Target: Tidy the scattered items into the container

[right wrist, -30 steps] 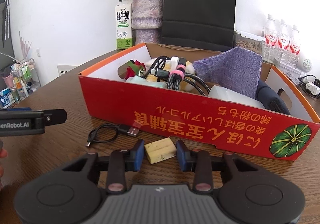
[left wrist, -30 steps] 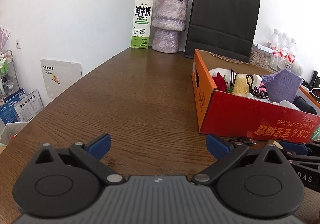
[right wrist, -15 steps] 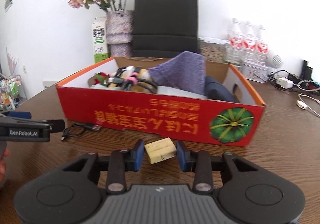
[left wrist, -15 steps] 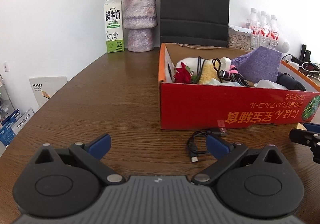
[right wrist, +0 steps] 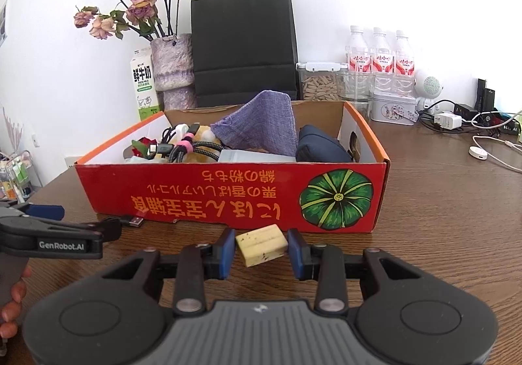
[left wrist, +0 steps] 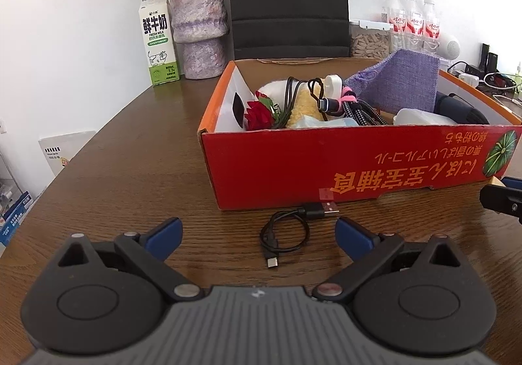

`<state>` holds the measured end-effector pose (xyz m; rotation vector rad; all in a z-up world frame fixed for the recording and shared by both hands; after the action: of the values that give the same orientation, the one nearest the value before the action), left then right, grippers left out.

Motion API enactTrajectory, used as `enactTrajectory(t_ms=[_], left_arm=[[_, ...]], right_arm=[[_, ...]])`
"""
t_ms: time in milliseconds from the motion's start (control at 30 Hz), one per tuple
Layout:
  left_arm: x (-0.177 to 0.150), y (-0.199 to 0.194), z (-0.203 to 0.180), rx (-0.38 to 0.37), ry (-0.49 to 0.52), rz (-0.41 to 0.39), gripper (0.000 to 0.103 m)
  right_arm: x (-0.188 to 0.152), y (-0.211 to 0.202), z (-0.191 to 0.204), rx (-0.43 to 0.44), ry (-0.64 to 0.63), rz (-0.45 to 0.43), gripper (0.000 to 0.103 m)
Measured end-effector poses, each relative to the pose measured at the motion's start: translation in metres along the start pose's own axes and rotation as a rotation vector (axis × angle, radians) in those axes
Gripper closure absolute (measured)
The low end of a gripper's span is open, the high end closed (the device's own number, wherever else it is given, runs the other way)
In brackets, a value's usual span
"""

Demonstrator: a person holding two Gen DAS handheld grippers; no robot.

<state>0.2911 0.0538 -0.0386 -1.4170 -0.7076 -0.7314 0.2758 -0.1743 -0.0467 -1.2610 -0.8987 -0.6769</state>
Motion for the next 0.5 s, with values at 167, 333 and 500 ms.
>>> enactTrajectory(t_ms=[167,333,500], left_arm=[[-0.0026,0.0044,-0.0013,-0.029,-0.019,0.036,0.005],[0.0009,0.0029,-0.001,-0.075,-0.047,0.039,0.042],[0.0033,-0.0006,-0.0052,-0.093,-0.029,0.044,0.071]], right_arm=[[0.0002,-0.0003,-0.0017,0.016,0.01,0.0,0.07],[-0.0002,-0.0014,-0.0011,0.026,0.011,-0.004,0.07],[-0.0001,-0.002,-0.0008,0.032,0.01,-0.007,0.069]])
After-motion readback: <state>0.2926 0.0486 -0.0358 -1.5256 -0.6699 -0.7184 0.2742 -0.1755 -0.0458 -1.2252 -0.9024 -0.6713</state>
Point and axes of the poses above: each gripper's, at about its wrist camera, not at the fingertips, and y roughly the way its jaws point, z to its left, x to its top, the point moved 2 cm from there along y, roughly the way its jaws point, and after that the axes turned 6 degrees about -x, right-handed, at the moved point
